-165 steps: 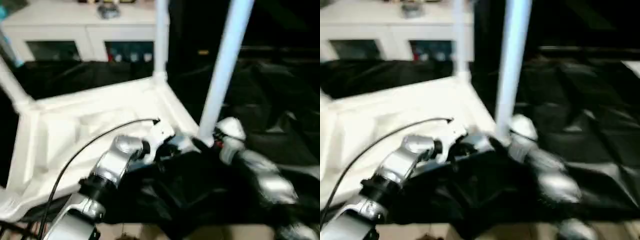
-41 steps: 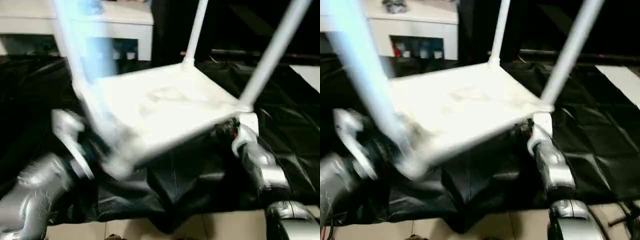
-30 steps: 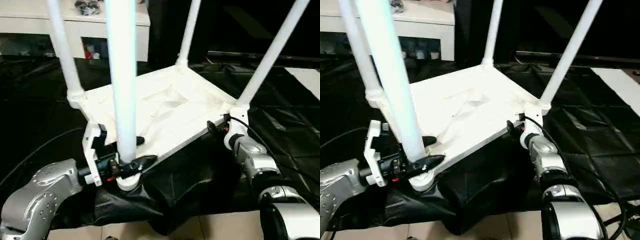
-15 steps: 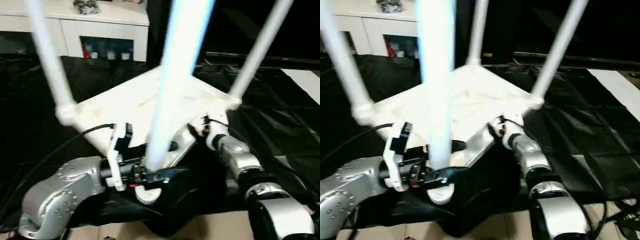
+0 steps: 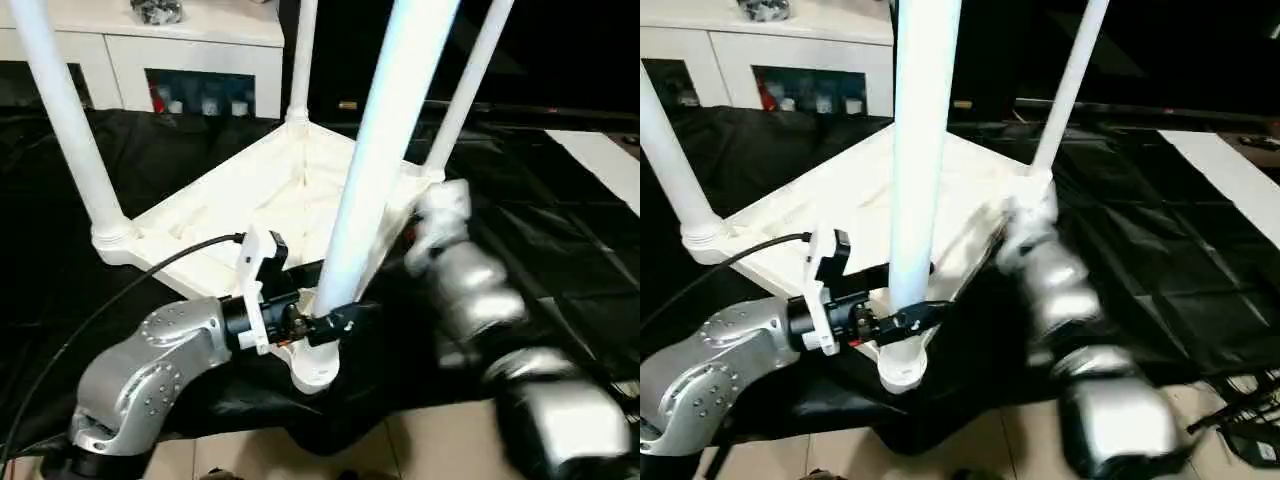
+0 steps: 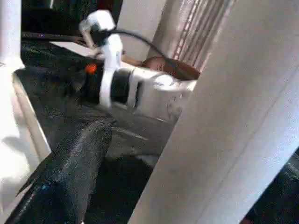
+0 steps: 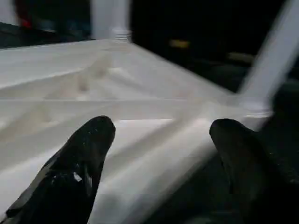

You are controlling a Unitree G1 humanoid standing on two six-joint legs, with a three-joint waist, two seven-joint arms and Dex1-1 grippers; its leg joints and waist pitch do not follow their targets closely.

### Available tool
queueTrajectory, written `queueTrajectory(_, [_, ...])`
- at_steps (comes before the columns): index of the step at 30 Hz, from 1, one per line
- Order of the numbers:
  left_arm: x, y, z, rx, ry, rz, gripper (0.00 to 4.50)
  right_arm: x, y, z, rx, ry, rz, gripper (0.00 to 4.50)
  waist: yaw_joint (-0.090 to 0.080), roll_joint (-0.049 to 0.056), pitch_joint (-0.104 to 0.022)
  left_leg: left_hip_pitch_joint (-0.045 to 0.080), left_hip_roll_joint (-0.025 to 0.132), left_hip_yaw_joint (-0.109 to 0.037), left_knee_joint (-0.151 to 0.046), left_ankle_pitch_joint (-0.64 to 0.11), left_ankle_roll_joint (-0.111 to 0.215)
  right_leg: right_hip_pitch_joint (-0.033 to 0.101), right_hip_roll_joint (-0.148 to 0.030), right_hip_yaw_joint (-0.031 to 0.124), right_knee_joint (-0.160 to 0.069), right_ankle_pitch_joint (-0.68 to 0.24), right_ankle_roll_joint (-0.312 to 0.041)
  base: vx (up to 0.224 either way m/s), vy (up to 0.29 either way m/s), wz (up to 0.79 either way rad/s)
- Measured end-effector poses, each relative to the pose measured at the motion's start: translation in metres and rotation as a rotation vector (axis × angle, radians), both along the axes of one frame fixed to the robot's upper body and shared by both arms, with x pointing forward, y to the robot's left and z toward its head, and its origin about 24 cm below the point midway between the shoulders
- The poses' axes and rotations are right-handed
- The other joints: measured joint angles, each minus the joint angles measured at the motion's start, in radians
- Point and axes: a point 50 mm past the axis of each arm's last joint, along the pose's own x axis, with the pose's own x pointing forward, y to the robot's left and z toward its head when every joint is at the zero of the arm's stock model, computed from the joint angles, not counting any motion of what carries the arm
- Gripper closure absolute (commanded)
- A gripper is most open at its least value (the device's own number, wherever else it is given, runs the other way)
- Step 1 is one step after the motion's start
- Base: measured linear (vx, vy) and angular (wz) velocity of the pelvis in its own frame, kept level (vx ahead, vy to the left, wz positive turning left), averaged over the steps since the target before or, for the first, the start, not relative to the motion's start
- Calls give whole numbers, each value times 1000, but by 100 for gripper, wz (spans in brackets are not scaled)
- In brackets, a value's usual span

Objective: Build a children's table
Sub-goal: Rotate table base

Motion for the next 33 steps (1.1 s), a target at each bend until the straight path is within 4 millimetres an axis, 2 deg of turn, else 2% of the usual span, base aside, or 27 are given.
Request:
queueTrajectory(2, [-1,-1,1,0,-4,-10,5,-3,-24,-9,-106,72,-53,71,0,1,1,0,0,0,0,0,0,0,0,0,0,0,0,0,0,0])
queueTrajectory(4, [-1,-1,1,-4,-9,-14,5,-7,-35,-17,-153,125,-81,71,-5,5,4,1,1,0,0,0,0,-1,0,-4,-2,0,0,0,0,0])
queueTrajectory(7, [-2,-2,3,-10,-16,-20,5,-12,-30,-30,-172,184,-65,71,-21,12,9,0,9,-8,-2,-1,-2,3,-3,-31,-14,-1,-1,-9,0,-7])
queueTrajectory(8, [-2,-2,4,-14,-16,-23,5,-15,-27,-36,-183,212,-53,71,-22,13,10,0,11,-9,-4,-2,-3,2,-2,-33,-11,-5,-8,0,0,0])
queueTrajectory(9, [-3,-2,4,-13,-18,-28,5,-17,-25,-40,-181,228,-53,71,-23,11,12,1,12,-4,-7,-2,-3,1,-1,-30,-2,-11,-18,0,0,0])
queueTrajectory(11, [-6,-5,8,-25,-26,-51,5,-19,-18,-46,-150,245,-43,71,-21,9,16,13,12,1,-8,-9,-12,-4,-2,-28,5,-14,-23,-7,-29,-1])
queueTrajectory(12, [-8,-6,10,-33,-30,-61,5,-19,-12,-47,-141,245,-27,71,-20,10,18,14,13,0,-6,-23,-24,-9,-3,-39,-3,-14,-22,-14,-58,-2])
queueTrajectory(13, [-8,-6,11,-33,-31,-64,5,-18,-4,-47,-135,238,-7,71,-15,16,21,12,18,-4,-2,-36,-32,-1,-7,-64,-16,-14,-22,17,-27,-20])
queueTrajectory(14, [-9,-7,11,-30,-28,-67,5,-17,5,-46,-130,221,16,71,-10,35,26,8,33,-19,-3,-36,-33,20,-12,-110,-34,-15,-22,28,5,-25])
queueTrajectory(15, [-8,-8,12,-28,-32,-74,5,-17,9,-45,-131,214,27,71,9,37,32,3,37,-17,-5,-35,-34,16,-14,-108,32,-58,-28,28,5,-25])
queueTrajectory(16, [-7,-10,14,-23,-39,-84,5,-18,9,-47,-136,218,28,71,27,31,33,2,40,3,-1,-35,-35,18,-22,-87,98,-86,-37,13,-83,-4])
queueTrajectory(17, [-7,-11,17,-27,-54,-84,5,-16,10,-44,-151,206,39,71,61,-19,21,10,34,37,9,-34,-37,16,-22,-15,165,-104,-16,53,-175,10])
queueTrajectory(18, [-8,-11,16,-32,-44,-78,5,-14,13,-40,-154,192,53,71,81,-15,24,4,36,34,30,-48,-42,2,-17,-10,167,-109,-21,53,-175,10])
queueTrajectory(19, [-9,-10,14,-39,-38,-70,5,-12,17,-39,-158,189,60,71,104,-11,19,3,37,20,49,-74,-45,1,-17,-12,166,-110,-22,106,-115,-23])
queueTrajectory(20, [-8,-10,16,-27,-45,-74,5,-10,21,-35,-153,180,79,71,108,5,11,10,27,-9,35,-55,-70,-8,-9,-32,153,-108,-23,103,-59,-16])
queueTrajectory(21, [-8,-12,17,-20,-50,-86,5,-10,23,-35,-149,180,87,71,106,0,8,10,31,-7,23,-28,-74,-14,4,-26,143,-86,-34,103,-59,-16])
queueTrajectory(24, [-9,-13,18,-28,-39,-95,5,-9,34,-34,-143,178,115,71,93,-1,7,2,37,-5,23,-23,-75,-17,19,-21,130,-67,-46,0,0,0])
queueTrajectory(27, [-9,-15,18,-30,-33,-100,5,-10,43,-35,-130,183,129,71,81,-1,7,2,38,-2,13,-26,-77,-16,20,-21,121,-63,-48,0,0,0])
queueTrajectory(33, [-10,-21,19,-48,-25,-116,5,-13,58,-37,-82,186,157,71,70,0,8,5,39,-1,11,-26,-77,-15,21,-20,121,-62,-50,0,0,0])
